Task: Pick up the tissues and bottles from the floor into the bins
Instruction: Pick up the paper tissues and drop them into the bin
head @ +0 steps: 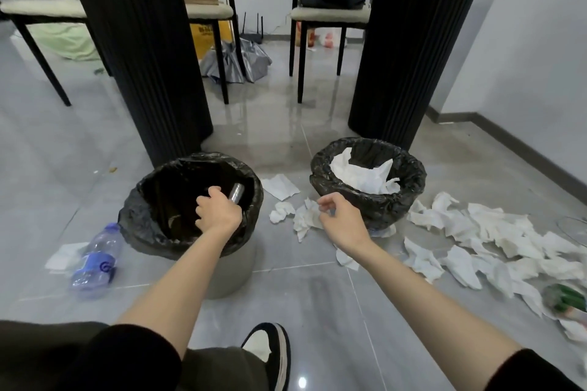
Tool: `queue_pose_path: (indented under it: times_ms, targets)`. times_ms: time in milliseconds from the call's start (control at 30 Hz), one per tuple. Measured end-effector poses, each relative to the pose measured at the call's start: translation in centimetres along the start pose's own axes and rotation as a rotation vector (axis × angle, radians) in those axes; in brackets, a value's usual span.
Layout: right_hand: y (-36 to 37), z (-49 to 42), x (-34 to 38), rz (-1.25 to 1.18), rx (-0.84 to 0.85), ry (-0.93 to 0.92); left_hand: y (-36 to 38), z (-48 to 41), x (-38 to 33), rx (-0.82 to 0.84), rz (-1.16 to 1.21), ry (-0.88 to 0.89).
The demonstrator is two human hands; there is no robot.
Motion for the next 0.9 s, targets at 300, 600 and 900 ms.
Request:
queue_pose_path:
  times_ms: [300,600,900]
  targets:
    - [-0.4,0.1,-0.6,-0.029,-0.003,0.001,1.5,1.2,-1.9,0.157,-0.352,0.371]
    - [-2.4,0.9,-1.3,-0.028,-0.038,0.018,2.1,2.7,-2.3,0.111,-0.419,0.455]
    - [-4.9,1.2,-4.5,-0.005,-0.137,0.128,5.4,5.4,-6.7,0.253,-0.380,0.677]
Point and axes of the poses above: each hand's wrist, its own z-axis away from the middle knuckle, its own y-axis out of the palm, x = y × z, the point moved 4 cm from there along -z, towards the middle knuckle, and after that the axes turned 11 degrees about y, right-handed, at the moved point
